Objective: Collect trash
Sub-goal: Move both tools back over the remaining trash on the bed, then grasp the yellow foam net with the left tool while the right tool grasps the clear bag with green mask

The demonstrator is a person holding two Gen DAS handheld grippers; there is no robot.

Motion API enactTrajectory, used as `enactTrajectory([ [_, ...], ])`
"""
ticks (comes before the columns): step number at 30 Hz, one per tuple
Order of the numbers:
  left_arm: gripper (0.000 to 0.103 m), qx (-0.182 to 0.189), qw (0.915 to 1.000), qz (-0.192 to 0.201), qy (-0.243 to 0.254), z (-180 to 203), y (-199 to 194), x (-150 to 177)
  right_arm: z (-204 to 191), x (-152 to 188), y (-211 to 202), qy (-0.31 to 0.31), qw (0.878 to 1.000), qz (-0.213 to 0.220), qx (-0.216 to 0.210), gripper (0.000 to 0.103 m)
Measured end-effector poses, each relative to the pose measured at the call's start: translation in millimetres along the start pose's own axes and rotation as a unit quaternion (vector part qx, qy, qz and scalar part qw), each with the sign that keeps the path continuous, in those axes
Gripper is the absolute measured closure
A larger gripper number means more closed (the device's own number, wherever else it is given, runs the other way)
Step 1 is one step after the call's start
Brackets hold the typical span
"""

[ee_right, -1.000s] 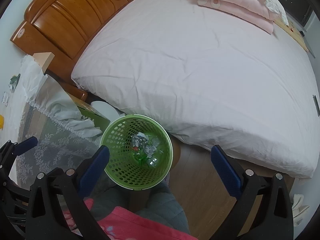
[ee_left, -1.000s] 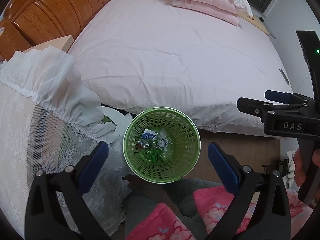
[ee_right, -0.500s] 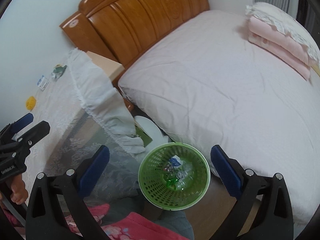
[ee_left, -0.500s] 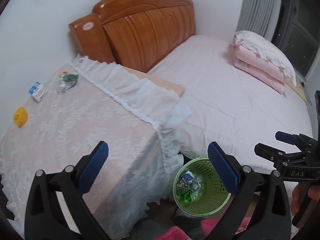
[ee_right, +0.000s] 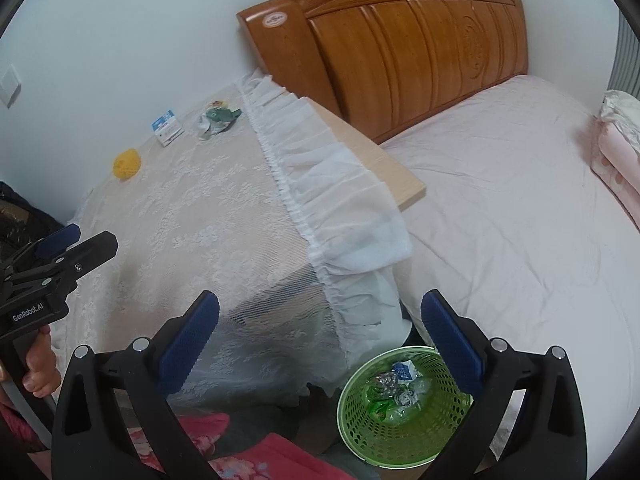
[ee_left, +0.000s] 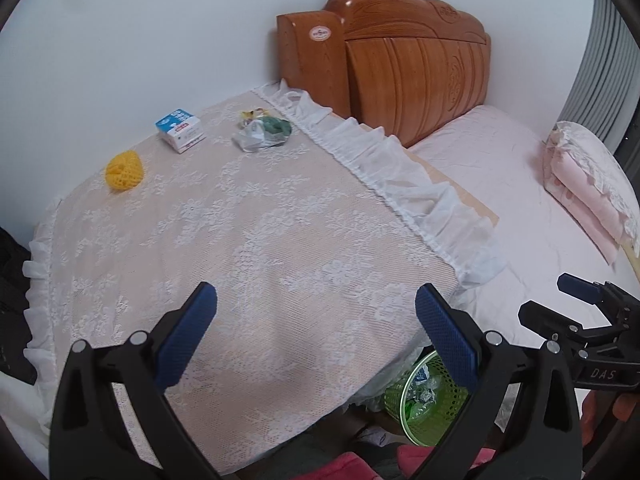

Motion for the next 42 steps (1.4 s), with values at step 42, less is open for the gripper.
enactTrajectory([
  [42, 0.008, -0.12, 0.9745, -0.027, -0.188, -327.7, 175.7, -82.4, -203.7, -215.2, 306.9, -0.086, 0.995, -0.016, 0.05, 0.008],
])
Point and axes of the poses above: each gripper's, at about its wrist camera, not at the fingertips, and y roughly the way its jaws point, z to its right, x to its underside, the point moved 10 cm from there along y, roughly the way its jaws point, and after that the axes turned 4 degrees about y, right-handed, at the moved point
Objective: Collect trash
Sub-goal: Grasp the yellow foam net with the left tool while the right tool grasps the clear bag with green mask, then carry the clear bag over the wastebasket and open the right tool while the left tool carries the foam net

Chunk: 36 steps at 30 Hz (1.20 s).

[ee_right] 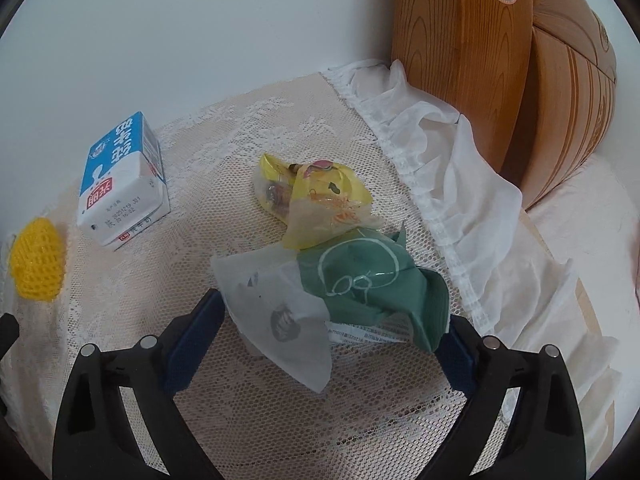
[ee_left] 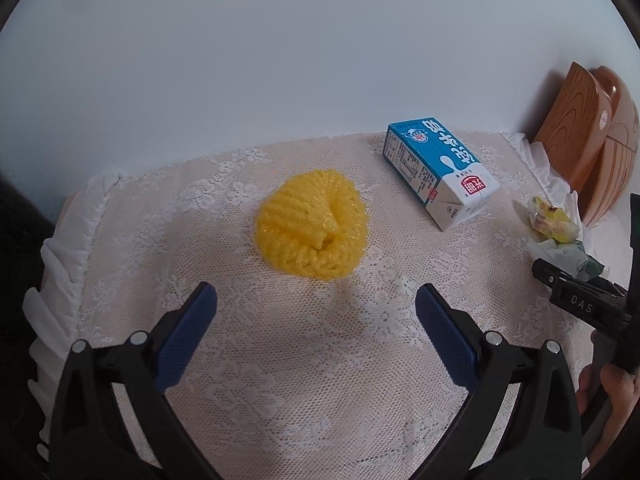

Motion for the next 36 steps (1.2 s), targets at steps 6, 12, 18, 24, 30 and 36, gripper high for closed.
enactTrajectory([
  [6, 0.008, -0.004, 1.0, -0.009, -0.003, -2.2, 26.1, -17.0, -0.1, -1.3, -12.6, 0.001, 1.0, 0.011, -0.018, 0.008],
  [12, 0.02, 0.001, 0.9995, -0.024, -0.021, -2.3, 55.4, -32.8, -4.7, 7.5, -35.3, -0.003, 0.999, 0.018, -0.037, 0.008],
  [18, 0.053, -0.008, 0.9989, -0.041, -0.023, -6.5, 60.0, -32.3, -3.7, 20.2, -53.3, -0.002, 0.999, 0.016, -0.049, 0.008],
  [24, 0.055, 0.012, 0.999, -0.027, -0.033, -3.1, 16.2, -19.7, 8.2, 43.1, -78.2, 0.006, 0.998, 0.015, -0.057, 0.008],
  [30, 0.055, 0.008, 0.9999, -0.007, 0.002, 21.0, -50.1, 13.7, 32.2, 71.3, -117.6, 0.016, 0.998, 0.023, -0.059, 0.008],
  [36, 0.055, 0.058, 0.9974, -0.026, 0.035, 68.8, -108.4, 76.2, 70.6, 126.3, -168.8, 0.04, 0.997, 0.011, -0.061, 0.008],
])
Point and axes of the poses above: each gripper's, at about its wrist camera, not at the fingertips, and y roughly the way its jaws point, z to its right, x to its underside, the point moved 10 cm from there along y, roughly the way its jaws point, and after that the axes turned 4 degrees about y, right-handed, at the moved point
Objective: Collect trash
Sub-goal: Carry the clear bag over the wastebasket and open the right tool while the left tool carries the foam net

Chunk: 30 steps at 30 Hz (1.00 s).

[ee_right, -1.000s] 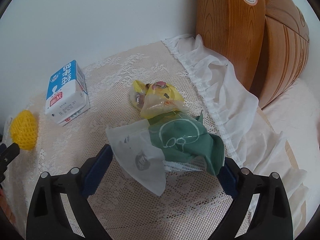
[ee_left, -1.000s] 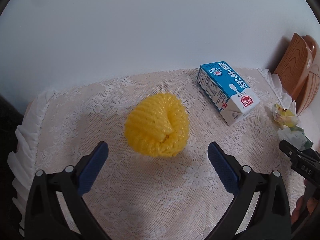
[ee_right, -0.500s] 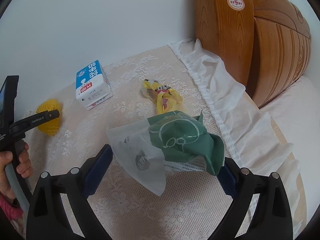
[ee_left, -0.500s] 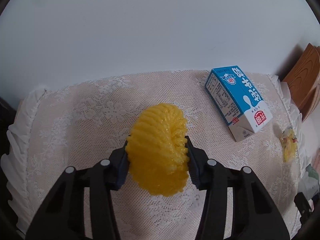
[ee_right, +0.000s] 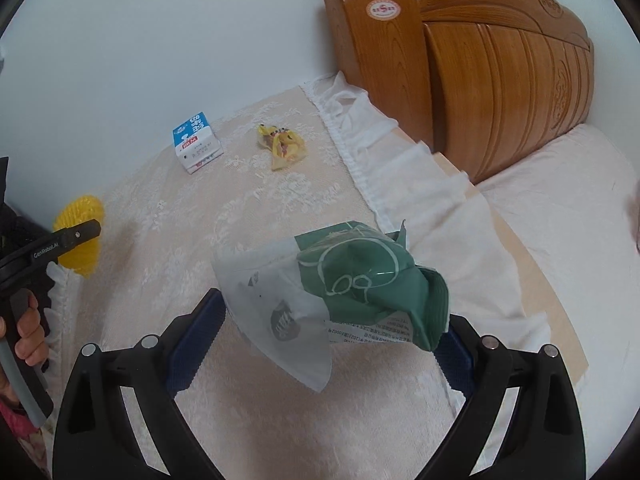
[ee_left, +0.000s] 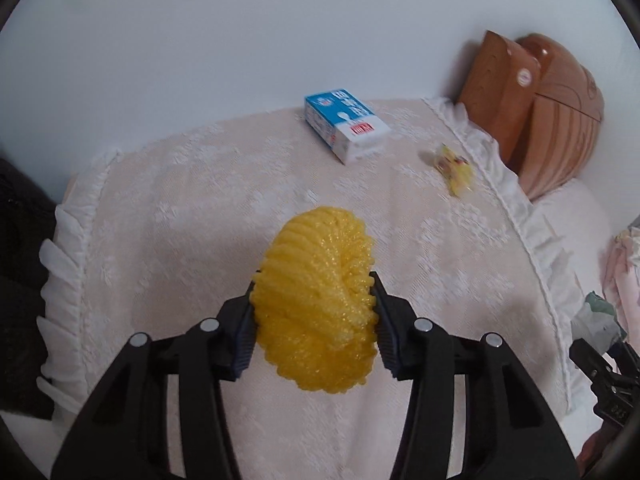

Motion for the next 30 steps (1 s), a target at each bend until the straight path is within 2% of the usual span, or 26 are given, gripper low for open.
enactTrajectory([
  [6, 0.055, 0.068, 0.9964, -0.025, 0.045, 80.2, -30.6, 60.9, 48.3, 52.8, -52.9, 0.021, 1.0, -0.009, 0.016, 0.008],
  [11, 0.054, 0.104, 0.988, -0.043, 0.106, 148.2, -47.9, 108.3, 96.7, 104.4, -90.1, 0.032, 0.998, -0.017, 0.056, 0.008],
  [15, 0.054, 0.124, 0.9799, -0.061, 0.144, 193.4, -55.6, 139.2, 125.2, 134.2, -108.4, 0.061, 0.996, -0.017, 0.068, 0.008],
  [22, 0.053, 0.149, 0.9675, -0.056, 0.197, 247.7, -72.8, 162.8, 156.2, 151.5, -127.4, 0.081, 0.993, -0.001, 0.08, 0.008],
  [30, 0.053, 0.148, 0.9616, -0.053, 0.225, 268.7, -79.6, 173.3, 178.6, 165.9, -136.7, 0.093, 0.992, -0.005, 0.088, 0.008],
])
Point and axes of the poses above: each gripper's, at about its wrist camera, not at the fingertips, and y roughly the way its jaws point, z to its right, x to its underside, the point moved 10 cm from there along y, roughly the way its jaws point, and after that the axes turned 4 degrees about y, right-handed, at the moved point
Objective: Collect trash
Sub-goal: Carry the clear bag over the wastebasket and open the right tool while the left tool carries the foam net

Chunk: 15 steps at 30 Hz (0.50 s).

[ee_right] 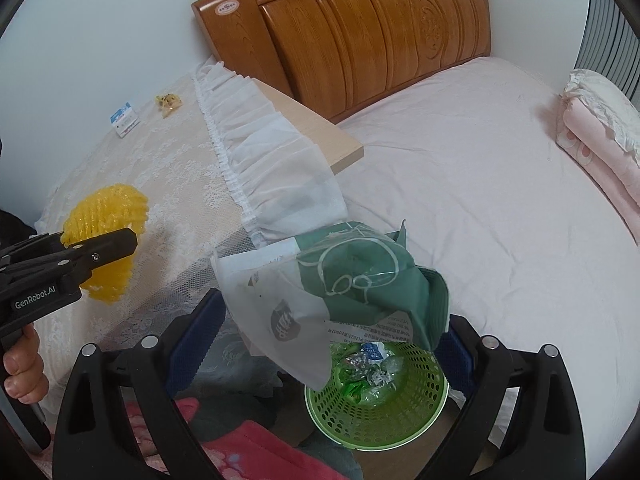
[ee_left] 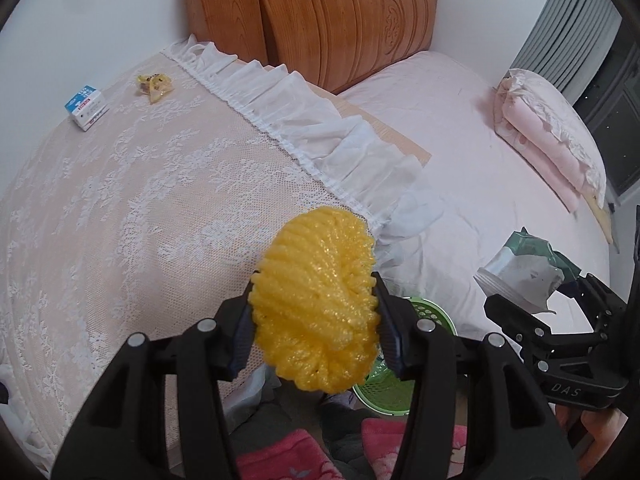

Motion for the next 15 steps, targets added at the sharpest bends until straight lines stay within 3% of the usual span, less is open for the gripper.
enactTrajectory([
  [15, 0.053, 0.029, 0.9969, -0.038, 0.062, 69.8, 24.8, 20.0, 70.9, 80.3, 14.4, 0.069, 0.993, -0.087, 0.047, 0.008],
])
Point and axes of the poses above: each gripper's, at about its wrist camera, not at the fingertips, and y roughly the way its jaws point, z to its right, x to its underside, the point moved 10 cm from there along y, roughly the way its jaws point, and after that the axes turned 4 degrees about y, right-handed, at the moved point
